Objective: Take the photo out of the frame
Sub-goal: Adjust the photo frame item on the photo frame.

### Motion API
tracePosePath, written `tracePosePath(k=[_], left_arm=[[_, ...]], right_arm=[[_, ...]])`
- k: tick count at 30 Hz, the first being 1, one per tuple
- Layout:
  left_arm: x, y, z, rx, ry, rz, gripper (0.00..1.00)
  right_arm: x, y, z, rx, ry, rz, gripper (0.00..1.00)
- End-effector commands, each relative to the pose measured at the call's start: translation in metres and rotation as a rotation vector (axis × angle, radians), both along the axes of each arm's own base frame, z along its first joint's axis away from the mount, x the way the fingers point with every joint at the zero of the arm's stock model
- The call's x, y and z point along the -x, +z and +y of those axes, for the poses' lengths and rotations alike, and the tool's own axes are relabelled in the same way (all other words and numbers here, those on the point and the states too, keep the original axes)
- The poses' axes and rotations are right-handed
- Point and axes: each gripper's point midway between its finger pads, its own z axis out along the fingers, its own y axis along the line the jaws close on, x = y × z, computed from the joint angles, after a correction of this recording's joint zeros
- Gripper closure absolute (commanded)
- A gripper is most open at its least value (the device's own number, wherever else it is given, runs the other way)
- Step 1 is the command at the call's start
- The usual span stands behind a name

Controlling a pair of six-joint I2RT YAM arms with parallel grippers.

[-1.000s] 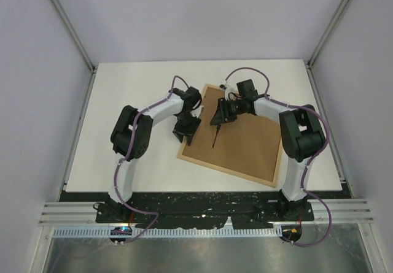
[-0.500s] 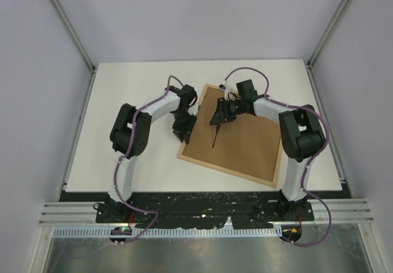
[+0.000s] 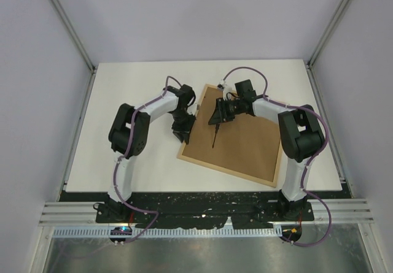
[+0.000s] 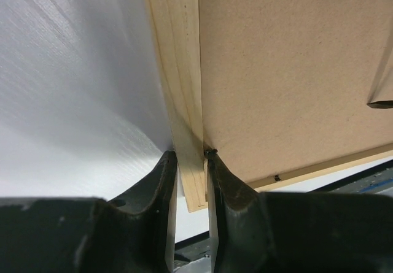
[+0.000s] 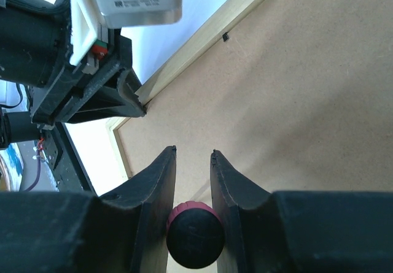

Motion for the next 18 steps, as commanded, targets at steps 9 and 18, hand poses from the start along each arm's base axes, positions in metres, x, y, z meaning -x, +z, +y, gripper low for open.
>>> tracePosePath(k=[9,18], left_arm=[[-0.024,0.022,-0.011,0.344,0.139,-0.068,1.0],[-0.02,0.031,-0.022,0.459,0.138,-0.03,1.0]], right_arm=[[0.025,-0.049,-0.01,0.128,0.049,0.063,0.92],[0.027,-0.047,-0.005,0.101,0.054,0.095,0.92]])
